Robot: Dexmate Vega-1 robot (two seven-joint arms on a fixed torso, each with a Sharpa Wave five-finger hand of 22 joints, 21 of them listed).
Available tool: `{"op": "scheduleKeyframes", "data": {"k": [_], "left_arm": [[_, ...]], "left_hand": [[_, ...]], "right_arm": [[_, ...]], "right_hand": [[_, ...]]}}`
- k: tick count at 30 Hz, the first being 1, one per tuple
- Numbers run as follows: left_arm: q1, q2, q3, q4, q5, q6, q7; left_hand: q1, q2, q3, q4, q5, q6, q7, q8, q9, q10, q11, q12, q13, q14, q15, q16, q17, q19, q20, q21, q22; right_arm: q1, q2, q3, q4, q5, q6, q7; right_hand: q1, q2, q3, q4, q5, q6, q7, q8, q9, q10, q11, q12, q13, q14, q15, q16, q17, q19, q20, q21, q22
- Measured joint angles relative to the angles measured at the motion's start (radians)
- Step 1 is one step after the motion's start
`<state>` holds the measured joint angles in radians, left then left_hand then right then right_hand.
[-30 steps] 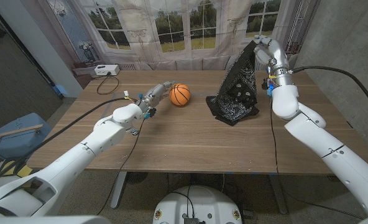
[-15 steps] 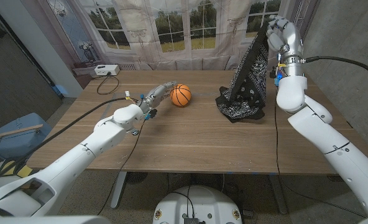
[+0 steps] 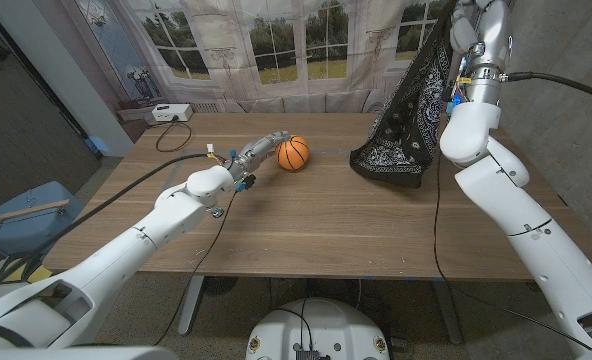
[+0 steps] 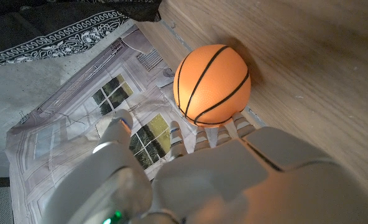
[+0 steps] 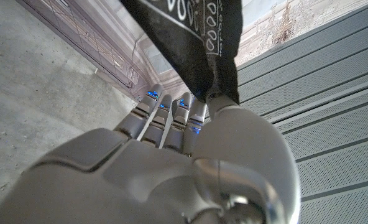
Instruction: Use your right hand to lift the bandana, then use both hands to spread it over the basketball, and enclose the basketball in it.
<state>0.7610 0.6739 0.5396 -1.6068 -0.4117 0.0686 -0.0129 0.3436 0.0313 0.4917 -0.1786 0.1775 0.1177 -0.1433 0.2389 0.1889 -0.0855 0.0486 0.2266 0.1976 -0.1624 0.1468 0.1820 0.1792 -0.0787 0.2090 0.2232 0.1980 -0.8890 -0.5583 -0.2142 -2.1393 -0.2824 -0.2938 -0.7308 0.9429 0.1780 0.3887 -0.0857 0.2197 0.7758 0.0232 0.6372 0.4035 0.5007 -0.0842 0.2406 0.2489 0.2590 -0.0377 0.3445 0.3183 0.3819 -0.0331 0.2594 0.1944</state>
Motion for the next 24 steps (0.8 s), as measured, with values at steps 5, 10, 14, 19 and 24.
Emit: {"op": "scheduleKeyframes", "data": {"k": [5,10,14,19,24], "left_arm": [[-0.02,-0.005,0.015,0.01,0.02,0.007,-0.009],[-0.042,-0.011,0.033,0.019,0.053,0.013,-0.024],[-0.066,-0.02,0.051,0.025,0.076,0.018,-0.032],[-0.095,-0.031,0.076,0.032,0.113,0.024,-0.046],[-0.142,-0.055,0.111,0.056,0.149,0.011,-0.075]], "left_hand": [[0.018,0.004,0.006,0.002,0.0,0.003,-0.008,0.0,0.0,0.0,0.0,0.0,0.0,-0.001,0.007,0.0,-0.001,0.0,0.0,0.0,0.0],[0.039,-0.002,0.009,-0.001,0.005,0.001,-0.02,0.0,0.0,0.0,0.0,0.0,0.001,0.0,0.008,0.0,0.0,0.006,-0.002,0.0,0.0],[0.059,-0.014,0.009,-0.001,0.006,-0.008,-0.028,-0.01,0.0,-0.007,0.007,0.0,0.001,0.002,0.016,0.0,0.0,0.013,-0.002,0.0,-0.001],[0.081,-0.026,0.009,-0.001,0.015,-0.023,-0.034,-0.014,0.005,-0.018,0.007,-0.005,0.003,0.002,0.016,0.0,0.003,0.018,0.0,-0.001,-0.001],[0.117,-0.046,0.009,-0.001,0.019,-0.009,-0.063,-0.013,0.004,-0.019,0.005,-0.005,0.005,0.005,0.02,0.0,0.002,0.018,0.0,-0.001,-0.002]], "right_arm": [[0.023,0.023,-0.009,-0.023,-0.034,-0.039,-0.027],[0.048,0.043,-0.021,-0.048,-0.059,-0.074,-0.038],[0.061,0.053,-0.031,-0.062,-0.082,-0.097,-0.044],[0.082,0.068,-0.048,-0.078,-0.108,-0.127,-0.048],[0.106,0.089,-0.068,-0.095,-0.143,-0.174,-0.052]], "right_hand": [[0.006,-0.004,0.0,0.0,0.005,0.005,0.005,0.0,0.0,0.006,0.005,0.0,0.005,0.006,-0.005,0.0,-0.002,0.006,0.005,0.004,0.0],[0.008,-0.005,0.0,0.0,0.007,0.005,0.005,0.0,-0.005,0.006,0.005,0.0,0.005,0.006,-0.005,0.0,-0.003,0.006,0.005,0.008,0.0],[0.009,-0.004,-0.001,-0.001,0.013,0.011,0.011,0.0,-0.007,0.009,0.009,0.004,0.009,0.011,0.0,-0.004,-0.004,0.011,0.01,0.008,0.0],[0.01,-0.005,-0.001,-0.001,0.017,0.013,0.012,0.0,-0.007,0.013,0.012,0.004,0.009,0.011,0.0,-0.008,-0.008,0.017,0.015,0.008,0.0],[0.01,-0.005,0.003,-0.006,0.021,0.016,0.016,0.0,-0.01,0.016,0.016,0.004,0.011,0.011,0.0,-0.012,-0.008,0.017,0.015,0.008,0.0]]}}
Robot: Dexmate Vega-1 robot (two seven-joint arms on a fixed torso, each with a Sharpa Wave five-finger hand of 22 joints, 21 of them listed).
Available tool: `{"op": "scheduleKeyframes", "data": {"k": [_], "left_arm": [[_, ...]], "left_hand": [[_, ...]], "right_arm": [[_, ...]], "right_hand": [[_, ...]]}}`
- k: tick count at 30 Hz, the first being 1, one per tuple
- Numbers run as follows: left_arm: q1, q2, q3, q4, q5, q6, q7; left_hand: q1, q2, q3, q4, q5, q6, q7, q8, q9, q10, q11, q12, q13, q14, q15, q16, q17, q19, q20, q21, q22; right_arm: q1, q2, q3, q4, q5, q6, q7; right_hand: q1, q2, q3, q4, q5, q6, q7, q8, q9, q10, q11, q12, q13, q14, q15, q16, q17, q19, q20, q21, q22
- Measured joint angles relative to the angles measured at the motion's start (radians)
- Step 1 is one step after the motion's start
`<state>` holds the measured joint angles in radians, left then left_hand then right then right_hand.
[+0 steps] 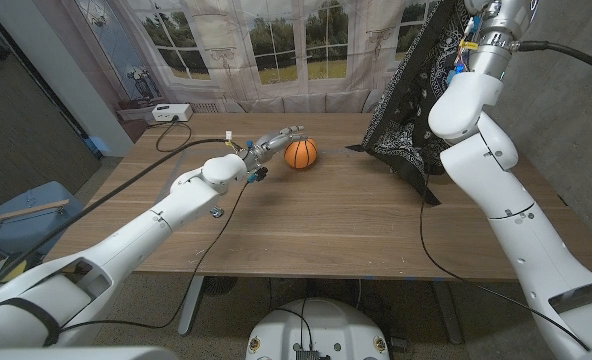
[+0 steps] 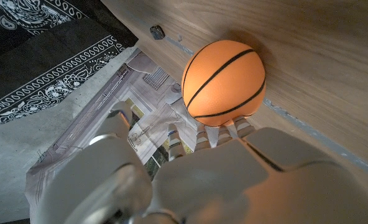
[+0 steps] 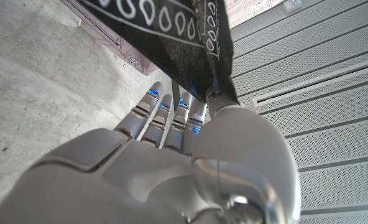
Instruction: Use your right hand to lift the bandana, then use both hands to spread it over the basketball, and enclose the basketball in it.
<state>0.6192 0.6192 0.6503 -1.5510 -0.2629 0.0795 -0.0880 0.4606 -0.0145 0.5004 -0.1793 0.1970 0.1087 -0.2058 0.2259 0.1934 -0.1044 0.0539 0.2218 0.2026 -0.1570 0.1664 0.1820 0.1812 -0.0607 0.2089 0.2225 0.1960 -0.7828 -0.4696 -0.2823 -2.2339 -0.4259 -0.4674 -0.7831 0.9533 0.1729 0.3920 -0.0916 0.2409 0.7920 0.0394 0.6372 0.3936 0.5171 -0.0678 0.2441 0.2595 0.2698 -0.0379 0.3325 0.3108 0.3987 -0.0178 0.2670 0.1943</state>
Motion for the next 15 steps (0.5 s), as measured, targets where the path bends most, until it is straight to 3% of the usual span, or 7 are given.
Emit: {"op": "scheduleKeyframes", "data": {"k": [8,15], "left_arm": [[-0.045,-0.023,0.04,0.018,0.055,-0.018,-0.026],[-0.075,-0.026,0.069,0.008,0.108,-0.02,-0.061]], "left_hand": [[0.125,-0.041,-0.003,-0.003,0.026,0.027,-0.012,0.008,0.005,0.007,-0.019,0.0,0.0,0.016,0.005,0.007,0.0,0.025,-0.025,0.012,-0.002],[0.244,-0.055,-0.003,-0.003,0.042,-0.031,-0.012,-0.012,0.005,-0.029,-0.029,-0.004,0.0,0.022,0.0,0.007,0.0,0.047,-0.047,0.013,-0.006]], "right_arm": [[0.031,0.027,-0.026,-0.013,-0.046,-0.066,-0.007],[0.057,0.057,-0.045,-0.015,-0.064,-0.104,-0.011]], "right_hand": [[0.0,0.0,0.0,0.0,0.0,0.002,0.002,0.0,-0.002,0.003,0.003,0.0,0.003,0.005,-0.005,0.0,0.0,-0.001,0.001,0.0,0.0],[0.0,0.0,0.0,0.0,0.0,0.002,0.002,0.0,-0.005,0.005,0.002,0.0,0.003,0.008,-0.003,-0.004,0.0,-0.004,0.004,0.0,-0.004]]}}
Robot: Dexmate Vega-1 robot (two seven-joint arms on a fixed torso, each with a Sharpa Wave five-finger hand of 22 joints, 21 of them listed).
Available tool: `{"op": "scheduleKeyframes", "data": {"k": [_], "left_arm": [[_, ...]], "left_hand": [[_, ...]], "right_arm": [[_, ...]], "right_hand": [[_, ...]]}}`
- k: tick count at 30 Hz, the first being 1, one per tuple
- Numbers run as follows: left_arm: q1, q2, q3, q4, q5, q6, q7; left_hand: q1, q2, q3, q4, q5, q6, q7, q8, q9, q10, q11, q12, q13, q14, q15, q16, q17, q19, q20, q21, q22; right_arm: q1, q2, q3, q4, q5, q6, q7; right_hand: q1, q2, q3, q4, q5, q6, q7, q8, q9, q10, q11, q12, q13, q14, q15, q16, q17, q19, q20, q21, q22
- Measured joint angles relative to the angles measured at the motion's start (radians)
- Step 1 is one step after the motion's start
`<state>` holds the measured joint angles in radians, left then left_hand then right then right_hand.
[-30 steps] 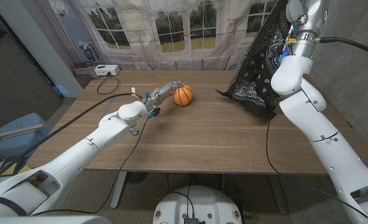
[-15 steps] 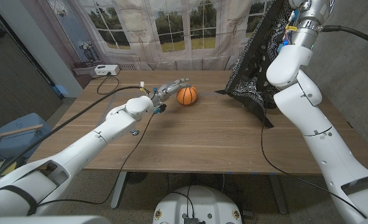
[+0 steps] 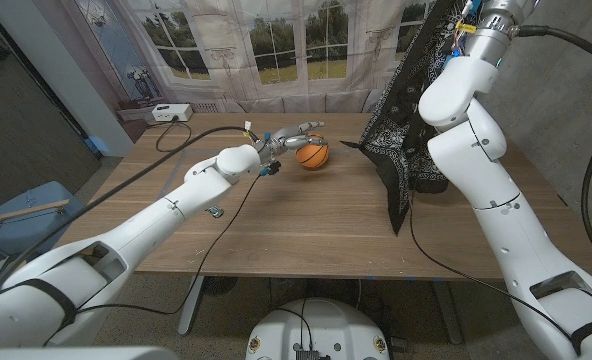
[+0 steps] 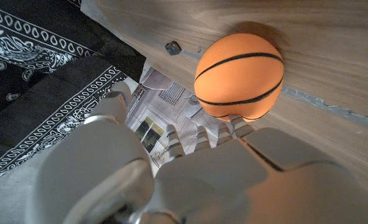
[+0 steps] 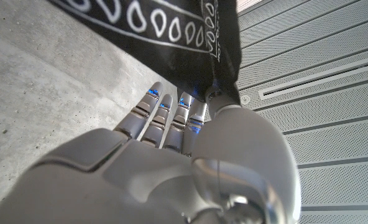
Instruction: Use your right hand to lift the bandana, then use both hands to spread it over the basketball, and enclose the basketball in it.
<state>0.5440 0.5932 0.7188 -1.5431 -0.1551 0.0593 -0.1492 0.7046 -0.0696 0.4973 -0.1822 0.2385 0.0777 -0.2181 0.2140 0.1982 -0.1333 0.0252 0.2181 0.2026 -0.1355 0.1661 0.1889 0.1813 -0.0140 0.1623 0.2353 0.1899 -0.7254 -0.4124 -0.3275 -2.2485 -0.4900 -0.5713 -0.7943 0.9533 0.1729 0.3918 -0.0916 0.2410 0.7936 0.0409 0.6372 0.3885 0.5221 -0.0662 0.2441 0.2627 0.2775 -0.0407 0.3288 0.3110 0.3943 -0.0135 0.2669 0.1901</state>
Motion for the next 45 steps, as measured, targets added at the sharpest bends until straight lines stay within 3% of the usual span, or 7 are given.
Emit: {"op": "scheduleKeyframes", "data": {"k": [8,13,18,26,31,37,45], "left_arm": [[-0.013,0.0,0.021,-0.026,0.052,0.012,-0.016],[-0.008,-0.015,0.023,-0.031,0.08,0.005,0.008],[0.003,-0.035,0.017,-0.025,0.111,0.005,0.008],[0.032,-0.076,-0.015,-0.009,0.13,-0.084,0.163],[0.045,-0.105,-0.032,-0.003,0.152,-0.109,0.253],[0.046,-0.128,-0.038,-0.005,0.175,-0.096,0.301],[0.003,-0.132,-0.016,-0.015,0.202,-0.039,0.301]], "left_hand": [[0.118,0.041,0.009,0.008,-0.016,0.016,-0.003,0.01,0.009,0.027,-0.041,0.01,0.0,0.019,-0.039,0.0,-0.005,0.027,-0.016,0.0,-0.006],[0.158,0.053,0.009,0.009,-0.033,0.073,0.0,0.028,0.014,0.066,-0.065,0.021,0.0,0.059,-0.053,0.005,-0.005,0.091,0.027,0.0,-0.006],[0.165,0.052,-0.004,0.022,-0.047,0.127,0.001,0.042,0.014,0.108,-0.068,0.038,0.0,0.094,-0.064,0.009,-0.005,0.115,0.037,0.002,-0.006],[0.151,0.078,-0.038,0.045,-0.054,0.244,-0.003,0.06,0.011,0.203,-0.099,0.063,0.0,0.179,-0.107,0.02,-0.002,0.155,0.023,0.007,0.004],[0.132,0.059,-0.072,0.043,-0.054,0.214,-0.002,0.037,0.003,0.206,-0.102,0.063,0.003,0.19,-0.118,0.02,-0.002,0.164,0.014,0.007,0.004],[0.121,0.004,-0.122,0.036,-0.048,0.07,0.001,-0.026,-0.003,0.158,-0.076,0.037,0.009,0.167,-0.095,0.005,0.003,0.147,0.031,0.002,0.008],[0.064,-0.072,-0.225,0.063,0.01,-0.062,0.04,-0.033,0.003,0.041,0.014,-0.003,0.023,0.047,-0.026,-0.012,0.008,0.064,0.048,-0.031,0.008]], "right_arm": [[0.02,0.025,-0.009,0.009,0.007,-0.01,-0.004],[0.025,0.033,-0.013,0.01,0.023,-0.004,0.001],[0.023,0.033,-0.013,0.01,0.035,0.009,0.011],[0.014,0.026,-0.016,-0.037,0.045,0.032,0.029],[0.001,0.02,-0.007,-0.066,0.06,0.051,0.044],[-0.012,0.014,0.001,-0.089,0.074,0.073,0.061],[-0.017,0.009,0.0,-0.1,0.067,0.1,0.066]], "right_hand": [[0.0,0.0,0.0,0.0,0.007,0.0,0.0,0.0,-0.003,0.002,-0.002,0.004,0.005,0.003,0.003,0.0,0.0,0.0,0.0,0.0,0.0],[0.0,0.0,0.002,0.002,0.011,0.0,0.0,0.0,-0.006,0.007,0.004,0.004,0.005,0.007,-0.001,0.0,0.0,0.0,0.0,0.0,0.0],[0.001,0.001,0.002,0.002,0.011,0.0,0.0,0.0,-0.006,0.007,0.004,0.004,0.008,0.008,-0.002,0.0,0.001,0.0,0.0,0.0,0.0],[0.005,-0.003,0.002,0.002,0.011,0.007,-0.007,0.0,-0.005,0.008,0.003,0.004,0.009,0.01,0.0,0.0,0.003,0.0,0.0,0.0,0.0],[0.005,-0.003,0.002,0.002,0.011,0.007,-0.007,0.0,-0.005,0.011,0.0,0.008,0.009,0.01,0.0,0.0,0.003,0.0,0.0,0.0,0.0],[0.005,-0.003,0.001,0.002,0.015,0.007,-0.007,0.0,-0.005,0.015,0.004,0.008,0.014,0.01,0.0,0.0,0.003,0.002,0.002,0.0,0.0],[0.005,-0.003,0.001,0.002,0.014,0.007,-0.007,0.0,-0.005,0.016,0.005,0.008,0.014,0.01,0.0,-0.004,0.002,0.002,0.002,0.0,0.0]]}}
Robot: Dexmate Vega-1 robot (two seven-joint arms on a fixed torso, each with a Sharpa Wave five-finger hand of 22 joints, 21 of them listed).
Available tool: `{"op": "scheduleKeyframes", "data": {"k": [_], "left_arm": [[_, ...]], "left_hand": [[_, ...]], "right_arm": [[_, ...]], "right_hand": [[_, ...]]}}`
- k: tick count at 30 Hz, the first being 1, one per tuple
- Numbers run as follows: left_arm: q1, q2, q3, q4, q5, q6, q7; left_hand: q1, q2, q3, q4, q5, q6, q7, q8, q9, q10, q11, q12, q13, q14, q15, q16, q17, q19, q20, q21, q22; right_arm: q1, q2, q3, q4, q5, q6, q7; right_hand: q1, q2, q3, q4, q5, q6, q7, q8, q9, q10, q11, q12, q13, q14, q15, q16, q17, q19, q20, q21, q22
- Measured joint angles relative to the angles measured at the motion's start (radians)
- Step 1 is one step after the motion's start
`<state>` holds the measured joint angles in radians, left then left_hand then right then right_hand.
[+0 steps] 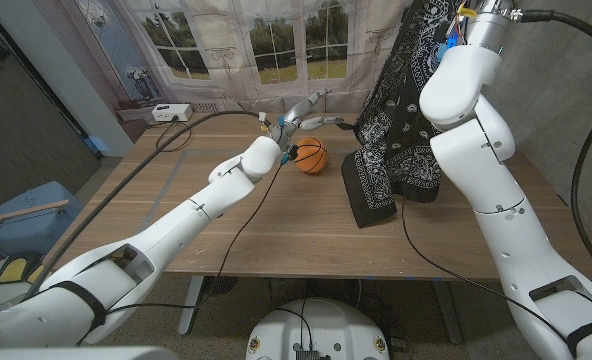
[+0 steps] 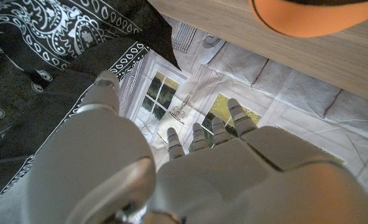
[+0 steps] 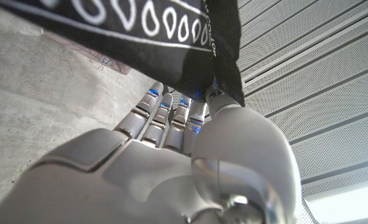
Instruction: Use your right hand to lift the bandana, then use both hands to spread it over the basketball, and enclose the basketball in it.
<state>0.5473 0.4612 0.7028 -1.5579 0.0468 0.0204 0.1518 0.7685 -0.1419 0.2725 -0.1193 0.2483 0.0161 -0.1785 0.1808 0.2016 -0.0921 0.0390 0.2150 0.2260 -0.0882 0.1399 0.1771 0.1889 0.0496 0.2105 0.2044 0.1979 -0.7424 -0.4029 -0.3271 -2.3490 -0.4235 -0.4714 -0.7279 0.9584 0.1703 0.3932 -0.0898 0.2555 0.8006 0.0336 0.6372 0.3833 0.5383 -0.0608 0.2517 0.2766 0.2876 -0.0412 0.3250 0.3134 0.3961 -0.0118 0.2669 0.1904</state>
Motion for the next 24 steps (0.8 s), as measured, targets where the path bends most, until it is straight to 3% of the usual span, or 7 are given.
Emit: {"op": "scheduleKeyframes", "data": {"k": [5,9,16,19,22,24], "left_arm": [[-0.04,0.013,0.026,0.002,0.003,0.021,-0.102],[-0.067,0.021,0.041,0.015,-0.008,0.005,-0.172],[-0.098,0.029,0.057,0.038,-0.029,-0.037,-0.248],[-0.105,0.029,0.062,0.045,-0.04,-0.07,-0.289],[-0.106,0.029,0.067,0.041,-0.037,-0.08,-0.3],[-0.1,0.028,0.067,0.025,-0.016,-0.081,-0.291]], "left_hand": [[-0.032,-0.032,-0.062,0.01,0.043,-0.056,0.029,0.0,0.001,-0.071,0.035,-0.008,0.007,-0.075,0.028,0.0,0.0,-0.065,0.001,-0.012,0.0],[-0.05,-0.05,-0.1,0.019,0.069,-0.06,0.032,0.004,0.001,-0.077,0.04,-0.008,0.009,-0.082,0.035,0.0,0.004,-0.093,0.002,-0.012,0.0],[-0.098,-0.044,-0.159,0.028,0.107,-0.083,0.048,0.004,0.001,-0.077,0.04,-0.008,0.013,-0.082,0.035,0.002,0.004,-0.127,0.003,-0.012,0.0],[-0.111,-0.042,-0.192,0.031,0.128,-0.112,0.066,0.004,0.005,-0.084,0.047,-0.008,0.014,-0.082,0.035,0.005,0.004,-0.148,0.002,-0.012,0.0],[-0.112,-0.04,-0.206,0.028,0.141,-0.118,0.074,0.009,0.006,-0.079,0.053,-0.002,0.014,-0.082,0.035,0.008,0.004,-0.156,0.0,-0.012,0.001],[-0.092,-0.002,-0.205,0.028,0.141,-0.079,0.078,0.028,0.006,-0.075,0.041,0.02,0.016,-0.078,0.024,0.025,0.004,-0.153,0.0,0.0,0.005]], "right_arm": [[0.005,0.0,-0.01,0.002,-0.017,0.007,0.0],[0.011,0.004,-0.014,0.01,-0.029,0.008,-0.002],[0.016,0.011,-0.014,0.022,-0.035,0.014,-0.003],[0.018,0.015,-0.012,0.029,-0.035,0.017,-0.003],[0.018,0.016,-0.009,0.033,-0.034,0.024,-0.003],[0.018,0.016,-0.006,0.036,-0.03,0.029,-0.002]], "right_hand": [[0.0,0.0,0.0,0.0,0.0,0.0,0.0,0.0,-0.004,0.0,0.0,0.0,0.005,0.0,0.0,0.0,0.005,0.0,0.0,0.0,0.0],[0.0,0.0,0.0,0.0,0.0,0.0,0.0,0.0,-0.004,0.0,0.0,0.0,0.005,0.011,0.0,0.0,0.005,0.0,0.0,0.0,0.0],[0.0,0.0,0.0,0.0,0.0,0.0,0.0,0.0,-0.006,0.0,0.0,0.0,0.005,0.011,0.0,0.0,0.005,0.0,0.0,0.0,0.0],[0.0,0.0,0.0,0.0,0.001,0.0,0.0,0.0,-0.006,0.0,0.0,0.0,0.009,0.011,0.0,-0.004,0.005,0.0,0.0,0.0,0.0],[0.0,0.0,0.0,0.0,0.004,0.002,0.002,0.0,-0.005,0.0,0.0,0.001,0.009,0.011,0.0,-0.004,0.005,0.0,0.0,0.0,0.0],[0.0,0.0,0.0,0.0,0.004,0.004,0.004,0.0,-0.005,0.0,0.0,0.004,0.009,0.011,0.0,-0.004,0.005,0.0,0.0,0.0,0.0]]}}
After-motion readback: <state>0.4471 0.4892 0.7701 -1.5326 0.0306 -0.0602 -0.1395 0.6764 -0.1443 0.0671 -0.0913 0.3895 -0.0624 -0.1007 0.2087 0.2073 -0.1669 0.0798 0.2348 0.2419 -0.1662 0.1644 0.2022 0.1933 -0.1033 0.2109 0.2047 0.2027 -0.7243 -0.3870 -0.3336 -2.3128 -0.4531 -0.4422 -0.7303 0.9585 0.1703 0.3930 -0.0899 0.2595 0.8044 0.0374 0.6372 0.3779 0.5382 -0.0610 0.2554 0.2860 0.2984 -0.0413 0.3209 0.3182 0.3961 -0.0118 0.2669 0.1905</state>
